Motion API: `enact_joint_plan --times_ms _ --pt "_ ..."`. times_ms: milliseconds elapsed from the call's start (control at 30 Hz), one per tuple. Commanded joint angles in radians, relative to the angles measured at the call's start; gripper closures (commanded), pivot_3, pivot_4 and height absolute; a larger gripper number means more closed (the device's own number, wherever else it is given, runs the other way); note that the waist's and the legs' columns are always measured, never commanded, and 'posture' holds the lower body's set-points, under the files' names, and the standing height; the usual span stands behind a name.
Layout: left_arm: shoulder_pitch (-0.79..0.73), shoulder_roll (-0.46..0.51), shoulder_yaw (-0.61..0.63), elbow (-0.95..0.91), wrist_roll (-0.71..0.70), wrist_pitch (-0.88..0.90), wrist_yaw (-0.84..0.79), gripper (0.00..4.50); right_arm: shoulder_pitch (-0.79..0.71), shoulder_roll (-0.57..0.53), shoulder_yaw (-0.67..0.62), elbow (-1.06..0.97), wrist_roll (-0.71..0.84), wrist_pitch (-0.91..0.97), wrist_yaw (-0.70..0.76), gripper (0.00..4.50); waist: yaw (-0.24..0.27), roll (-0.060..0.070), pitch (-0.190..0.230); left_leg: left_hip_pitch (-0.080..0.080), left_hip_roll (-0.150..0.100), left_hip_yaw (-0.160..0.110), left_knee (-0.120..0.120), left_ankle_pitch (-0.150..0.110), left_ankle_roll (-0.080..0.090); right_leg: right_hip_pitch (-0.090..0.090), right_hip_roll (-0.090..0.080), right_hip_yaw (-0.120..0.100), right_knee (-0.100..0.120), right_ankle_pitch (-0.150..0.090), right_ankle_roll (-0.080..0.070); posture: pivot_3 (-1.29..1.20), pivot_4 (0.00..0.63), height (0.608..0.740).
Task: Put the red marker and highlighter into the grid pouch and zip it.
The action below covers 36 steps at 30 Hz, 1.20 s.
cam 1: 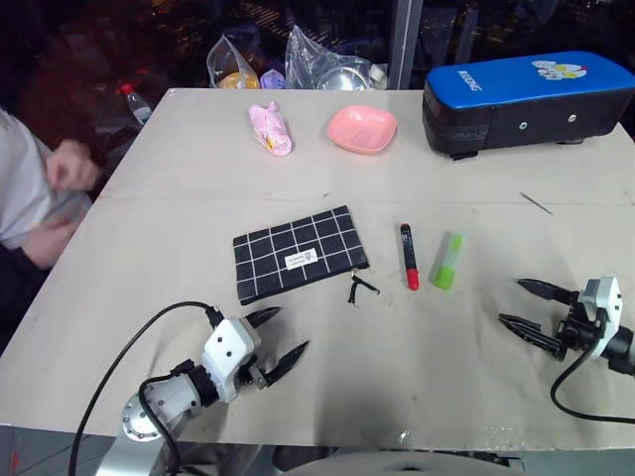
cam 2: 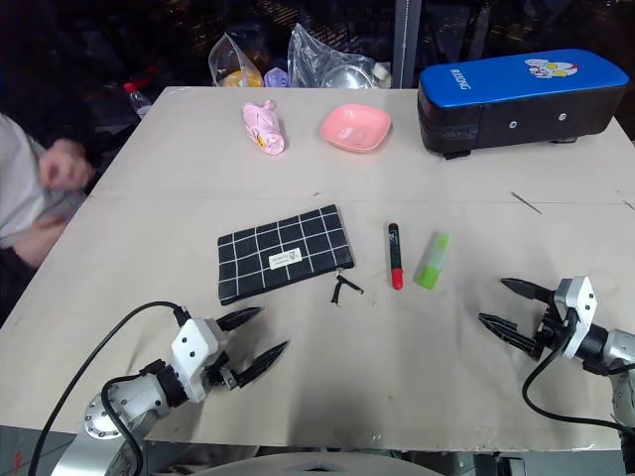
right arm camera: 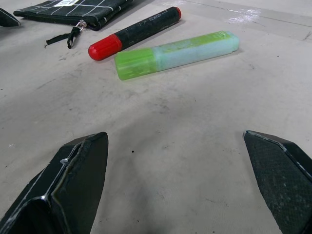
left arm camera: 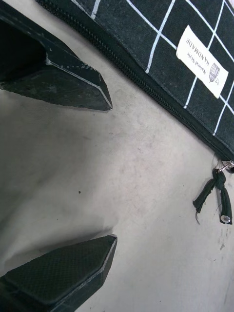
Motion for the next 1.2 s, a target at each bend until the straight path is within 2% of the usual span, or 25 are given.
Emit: enact_joint_plan --times_ms 33,533,700,967,1200 --pt "-0.008 0.006 0.015 -0.032 -0.023 -0.007 -0.009 0.37 -0.006 -0.014 -0.031 0.001 0.015 -0.013 0.017 0.0 0.0 0.0 0.0 0.0 0.0 0.0 0.0 0.0 0.0 0.0 0.0 0.0 0.0 0.0 0.0 0.0 0.15 0.74" --pt "-0.006 0.006 0.027 -0.013 -0.06 -0.029 -0.05 0.37 0.009 -0.007 -0.031 -0.032 0.021 -0.012 0.021 0.0 0.0 0.0 0.0 0.0 0.0 0.001 0.0 0.0 0.0 0.0 0.0 0.001 0.0 0.0 0.0 0.0 0.15 0.74" --pt "-0.021 -0.008 0.112 0.033 -0.149 -0.028 -0.062 0.37 0.024 0.006 -0.042 -0.093 0.1 -0.012 0.1 0.0 0.0 0.0 0.0 0.0 0.0 0.001 0.0 0.0 0.0 0.0 0.0 0.001 0.0 0.0 0.0 0.0 0.15 0.74" --pt "-0.075 0.108 0.304 0.278 -0.171 -0.176 -0.219 0.37 0.031 0.032 -0.016 -0.316 0.208 0.092 0.064 0.0 -0.001 -0.001 0.0 0.001 0.003 0.002 0.0 0.0 0.0 0.0 0.002 0.001 0.0 0.001 -0.001 0.0 0.15 0.74" --pt "-0.214 0.249 0.326 0.577 -0.1 -0.354 -0.357 0.37 0.006 0.052 0.011 -0.377 0.215 0.126 0.054 0.0 0.003 -0.004 0.001 0.0 0.003 0.002 0.0 0.0 0.0 -0.001 0.002 0.0 -0.001 0.001 -0.002 0.0 0.15 0.74"
